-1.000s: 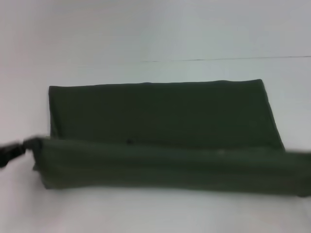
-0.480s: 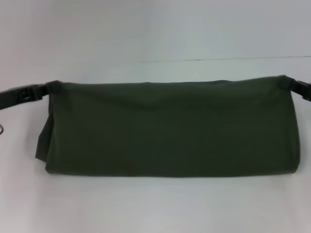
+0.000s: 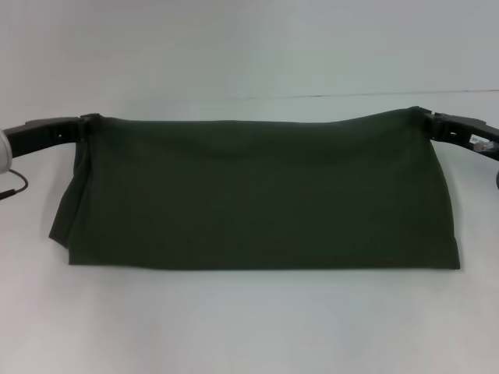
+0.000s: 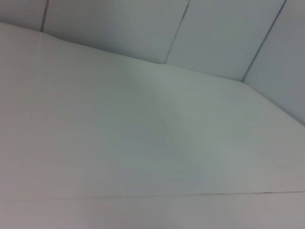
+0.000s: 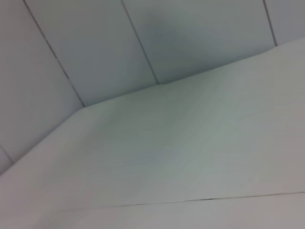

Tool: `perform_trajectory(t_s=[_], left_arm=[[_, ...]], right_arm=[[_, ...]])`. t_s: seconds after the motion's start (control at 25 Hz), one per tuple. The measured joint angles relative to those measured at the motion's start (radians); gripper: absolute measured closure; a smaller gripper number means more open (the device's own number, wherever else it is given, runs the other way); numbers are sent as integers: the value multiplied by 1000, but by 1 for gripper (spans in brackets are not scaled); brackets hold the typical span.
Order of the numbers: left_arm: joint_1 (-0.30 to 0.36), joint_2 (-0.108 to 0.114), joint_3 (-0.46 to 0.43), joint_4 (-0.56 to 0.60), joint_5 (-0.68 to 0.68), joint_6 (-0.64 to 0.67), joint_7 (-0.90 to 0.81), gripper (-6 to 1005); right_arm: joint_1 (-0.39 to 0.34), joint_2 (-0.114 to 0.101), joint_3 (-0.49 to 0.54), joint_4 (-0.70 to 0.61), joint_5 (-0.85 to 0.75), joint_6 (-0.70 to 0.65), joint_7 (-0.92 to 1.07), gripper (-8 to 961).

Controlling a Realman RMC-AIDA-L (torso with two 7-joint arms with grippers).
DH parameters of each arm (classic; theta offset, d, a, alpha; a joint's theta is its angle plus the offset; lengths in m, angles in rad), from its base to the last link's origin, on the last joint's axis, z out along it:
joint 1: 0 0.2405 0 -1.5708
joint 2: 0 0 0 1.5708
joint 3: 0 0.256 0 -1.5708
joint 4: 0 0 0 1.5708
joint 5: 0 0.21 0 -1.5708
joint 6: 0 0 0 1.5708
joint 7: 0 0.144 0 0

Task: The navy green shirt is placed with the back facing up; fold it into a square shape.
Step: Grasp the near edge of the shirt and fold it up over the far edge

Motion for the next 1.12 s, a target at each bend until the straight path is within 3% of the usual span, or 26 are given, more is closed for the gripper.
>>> perform_trajectory(t_s=[0.24,1.12], left_arm=[[-31,-23,14,-4,-11,-114,50,944],[-82,-36,29,-74,-45,-223,145,884]], right_arm=[[18,25,-3,7,59,92,-61,926],[45,30,-26,42,94,206,-107,882]])
